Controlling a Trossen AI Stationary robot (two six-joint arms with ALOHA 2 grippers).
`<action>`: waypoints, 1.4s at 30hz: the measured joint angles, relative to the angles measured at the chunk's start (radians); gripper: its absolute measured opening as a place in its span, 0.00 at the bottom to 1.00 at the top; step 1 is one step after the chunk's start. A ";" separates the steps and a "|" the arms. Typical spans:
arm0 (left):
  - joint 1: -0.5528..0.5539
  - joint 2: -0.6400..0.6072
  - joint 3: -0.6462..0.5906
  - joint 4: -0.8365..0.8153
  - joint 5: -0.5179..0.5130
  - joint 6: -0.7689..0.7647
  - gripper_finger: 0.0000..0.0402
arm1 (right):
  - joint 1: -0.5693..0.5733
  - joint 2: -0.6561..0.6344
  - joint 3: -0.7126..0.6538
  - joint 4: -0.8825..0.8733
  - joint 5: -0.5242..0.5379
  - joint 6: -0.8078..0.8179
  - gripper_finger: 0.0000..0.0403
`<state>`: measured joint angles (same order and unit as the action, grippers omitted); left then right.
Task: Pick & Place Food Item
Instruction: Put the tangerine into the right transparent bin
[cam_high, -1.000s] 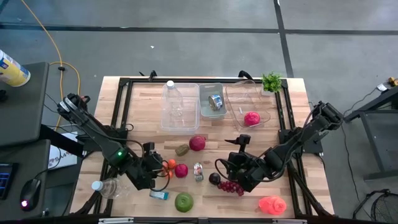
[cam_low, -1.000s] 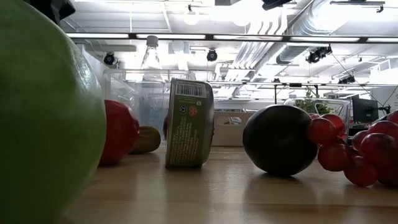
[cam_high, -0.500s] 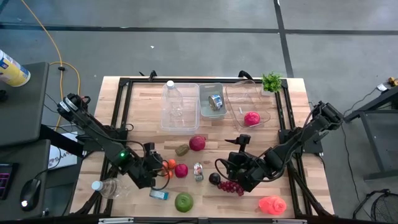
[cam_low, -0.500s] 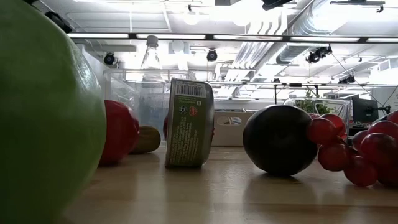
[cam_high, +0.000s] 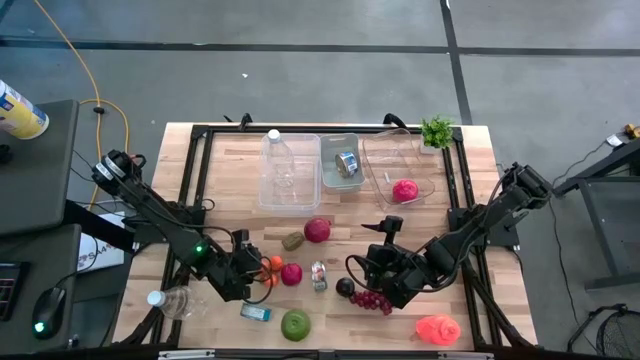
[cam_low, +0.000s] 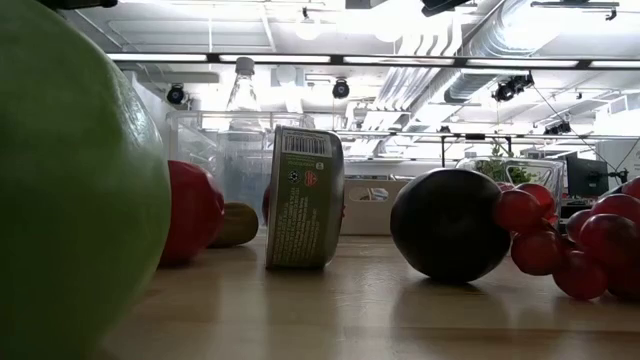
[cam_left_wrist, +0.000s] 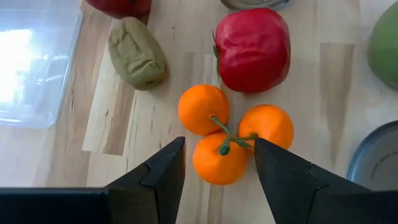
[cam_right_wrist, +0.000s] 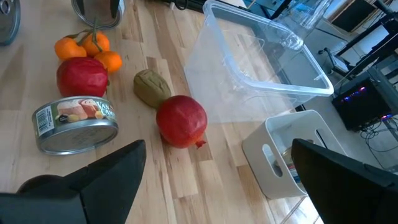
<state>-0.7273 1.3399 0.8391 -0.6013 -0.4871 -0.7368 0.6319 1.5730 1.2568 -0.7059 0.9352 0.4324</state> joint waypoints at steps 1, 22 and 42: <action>0.000 0.000 0.000 0.000 0.002 0.000 0.45 | 0.000 0.000 0.000 0.000 0.000 0.000 0.96; 0.000 0.053 -0.005 0.007 0.001 0.031 0.32 | 0.000 0.000 0.000 0.000 0.000 0.000 0.96; 0.000 0.064 -0.004 0.026 -0.001 0.075 0.32 | -0.012 0.000 0.000 0.000 0.000 0.006 0.96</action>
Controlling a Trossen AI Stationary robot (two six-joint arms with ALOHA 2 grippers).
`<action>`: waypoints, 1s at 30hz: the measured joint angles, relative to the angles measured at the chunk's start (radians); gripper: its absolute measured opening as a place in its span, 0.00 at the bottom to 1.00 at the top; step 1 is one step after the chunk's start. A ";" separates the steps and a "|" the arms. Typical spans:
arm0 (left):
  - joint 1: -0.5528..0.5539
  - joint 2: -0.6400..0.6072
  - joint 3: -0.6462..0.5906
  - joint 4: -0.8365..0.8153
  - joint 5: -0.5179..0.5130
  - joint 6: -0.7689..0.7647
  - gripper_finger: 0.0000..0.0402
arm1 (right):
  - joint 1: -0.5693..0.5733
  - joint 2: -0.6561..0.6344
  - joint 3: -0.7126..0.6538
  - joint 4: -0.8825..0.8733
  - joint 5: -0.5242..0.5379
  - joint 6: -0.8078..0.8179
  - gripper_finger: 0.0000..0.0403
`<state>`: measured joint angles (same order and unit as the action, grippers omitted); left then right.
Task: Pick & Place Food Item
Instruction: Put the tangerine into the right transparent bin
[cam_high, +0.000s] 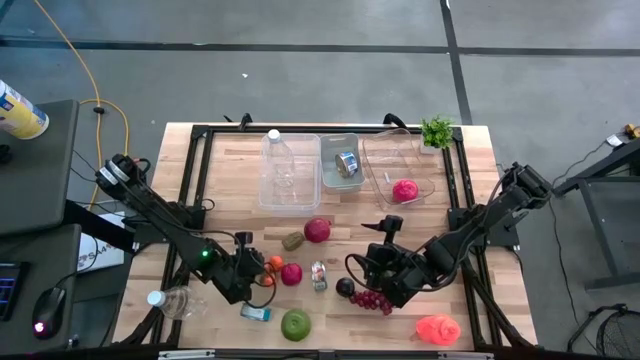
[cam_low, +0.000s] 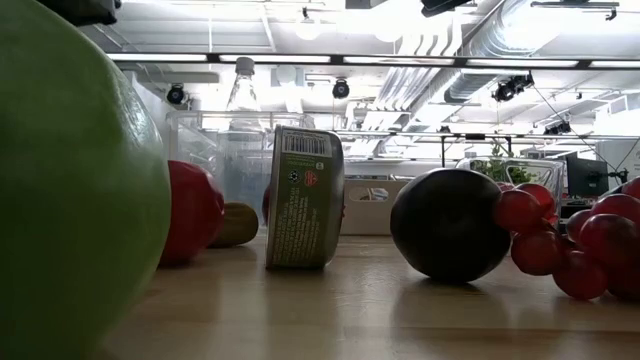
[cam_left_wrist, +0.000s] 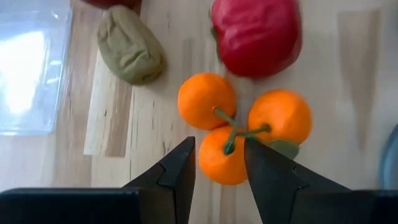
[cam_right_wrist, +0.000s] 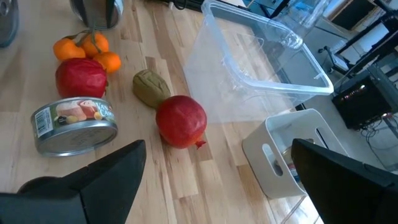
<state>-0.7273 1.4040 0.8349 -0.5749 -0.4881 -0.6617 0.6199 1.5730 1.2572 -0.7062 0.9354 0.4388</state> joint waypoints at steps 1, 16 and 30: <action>0.000 -0.002 0.000 0.014 0.000 0.000 0.32 | -0.005 0.000 0.000 0.000 0.000 0.003 0.96; 0.009 -0.002 0.001 0.041 0.002 0.011 0.27 | -0.055 0.000 0.000 0.000 -0.116 0.029 0.96; 0.010 -0.002 0.001 0.022 0.002 0.011 0.06 | -0.056 0.000 0.000 0.000 -0.116 0.031 0.96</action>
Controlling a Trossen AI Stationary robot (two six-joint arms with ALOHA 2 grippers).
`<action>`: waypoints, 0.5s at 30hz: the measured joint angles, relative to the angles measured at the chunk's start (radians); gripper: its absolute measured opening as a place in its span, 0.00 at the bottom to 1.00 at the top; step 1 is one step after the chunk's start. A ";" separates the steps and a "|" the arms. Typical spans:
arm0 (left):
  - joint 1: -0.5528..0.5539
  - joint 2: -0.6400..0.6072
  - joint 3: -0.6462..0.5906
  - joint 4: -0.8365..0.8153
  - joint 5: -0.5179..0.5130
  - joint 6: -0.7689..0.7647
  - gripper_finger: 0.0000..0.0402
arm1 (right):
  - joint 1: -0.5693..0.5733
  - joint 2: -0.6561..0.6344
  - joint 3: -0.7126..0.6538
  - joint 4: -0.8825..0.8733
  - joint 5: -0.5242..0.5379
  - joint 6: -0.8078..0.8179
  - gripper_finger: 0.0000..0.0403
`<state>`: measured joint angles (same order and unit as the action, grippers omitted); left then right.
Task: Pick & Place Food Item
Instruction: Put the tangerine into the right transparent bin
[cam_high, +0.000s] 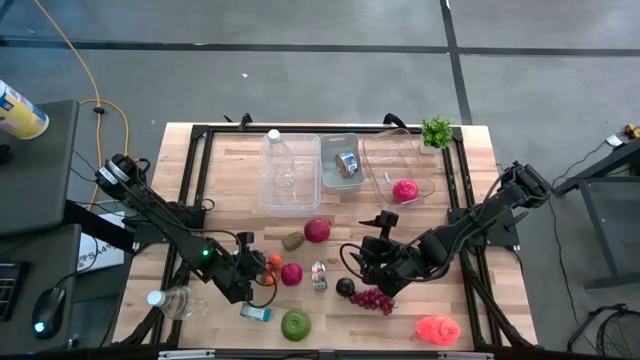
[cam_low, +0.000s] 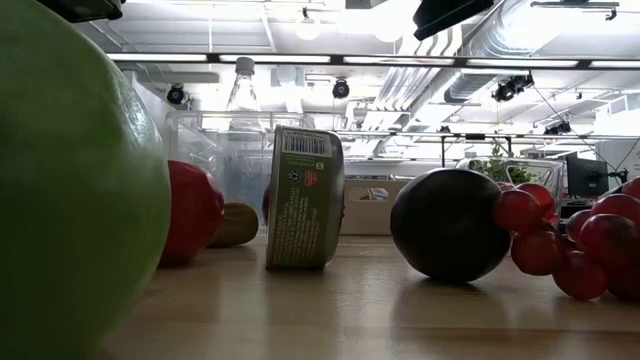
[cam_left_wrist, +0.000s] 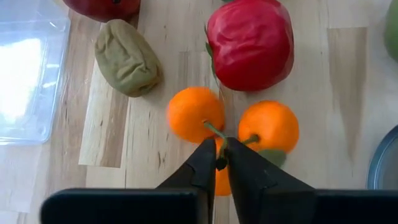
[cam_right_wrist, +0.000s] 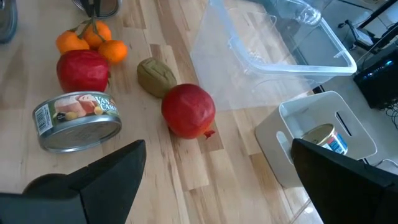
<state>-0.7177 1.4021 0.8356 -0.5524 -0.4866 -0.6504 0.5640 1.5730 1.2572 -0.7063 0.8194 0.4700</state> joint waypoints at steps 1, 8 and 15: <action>0.000 0.000 0.000 -0.002 0.000 0.000 0.04 | 0.000 0.000 0.000 0.000 0.000 0.006 0.96; 0.000 0.000 0.001 0.006 -0.002 0.061 0.02 | -0.002 0.038 0.000 0.004 -0.004 0.054 0.96; 0.000 -0.047 0.057 0.008 -0.013 0.160 0.02 | -0.016 0.136 0.000 0.061 -0.037 -0.124 0.96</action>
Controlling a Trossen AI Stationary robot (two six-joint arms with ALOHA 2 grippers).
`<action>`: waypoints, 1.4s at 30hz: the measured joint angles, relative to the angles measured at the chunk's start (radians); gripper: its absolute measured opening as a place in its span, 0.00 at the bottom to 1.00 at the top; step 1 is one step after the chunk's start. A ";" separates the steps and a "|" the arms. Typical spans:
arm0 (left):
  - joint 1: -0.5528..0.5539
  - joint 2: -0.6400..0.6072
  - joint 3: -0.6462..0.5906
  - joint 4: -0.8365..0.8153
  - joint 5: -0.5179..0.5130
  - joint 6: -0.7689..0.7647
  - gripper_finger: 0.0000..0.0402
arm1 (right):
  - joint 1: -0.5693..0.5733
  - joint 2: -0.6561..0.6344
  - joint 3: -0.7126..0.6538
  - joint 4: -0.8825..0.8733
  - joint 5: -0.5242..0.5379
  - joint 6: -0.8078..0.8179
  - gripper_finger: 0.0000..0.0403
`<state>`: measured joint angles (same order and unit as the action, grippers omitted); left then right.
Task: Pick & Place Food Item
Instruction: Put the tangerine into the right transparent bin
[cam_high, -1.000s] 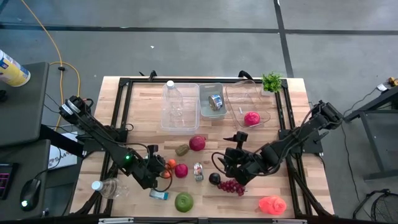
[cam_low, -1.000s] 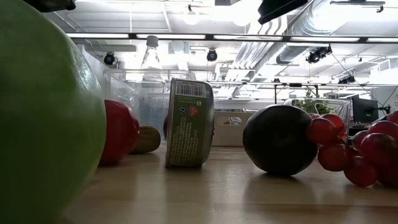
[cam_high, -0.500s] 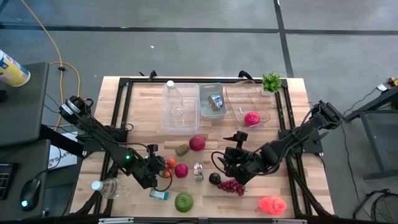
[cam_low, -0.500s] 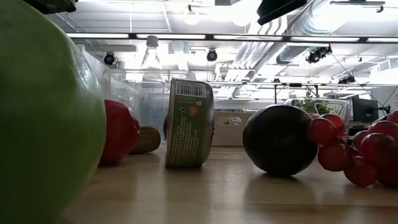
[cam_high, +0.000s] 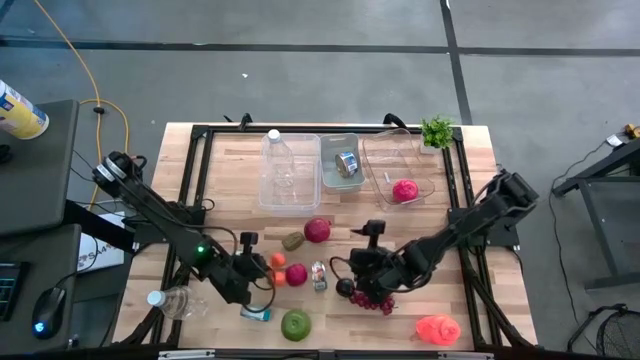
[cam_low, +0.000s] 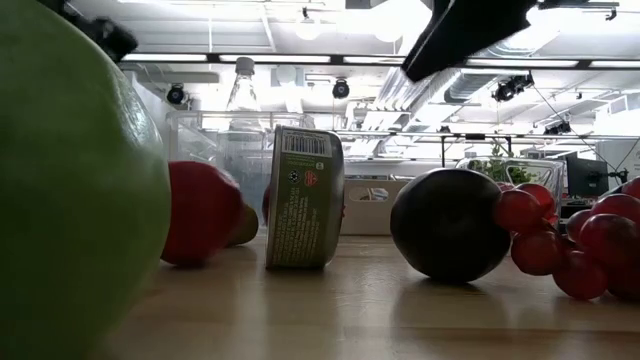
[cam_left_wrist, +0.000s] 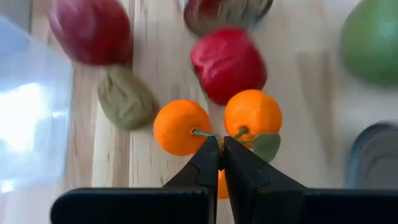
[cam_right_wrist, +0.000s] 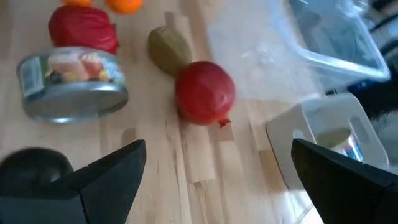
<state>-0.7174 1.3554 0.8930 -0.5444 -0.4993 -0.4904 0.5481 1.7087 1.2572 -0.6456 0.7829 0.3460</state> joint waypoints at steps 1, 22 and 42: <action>0.000 -0.013 0.008 0.002 -0.001 0.009 0.02 | -0.001 0.013 0.000 0.027 -0.017 -0.038 0.96; 0.020 -0.116 0.050 0.334 -0.243 0.295 0.01 | -0.038 0.078 0.000 0.469 -0.101 -0.317 0.92; 0.102 -0.001 0.050 0.529 -0.252 0.420 0.01 | -0.088 0.078 0.000 0.800 -0.219 -0.474 0.87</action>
<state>-0.6158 1.3548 0.9432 -0.0152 -0.7514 -0.0706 0.4599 1.7866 1.2572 0.1545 0.5642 -0.1276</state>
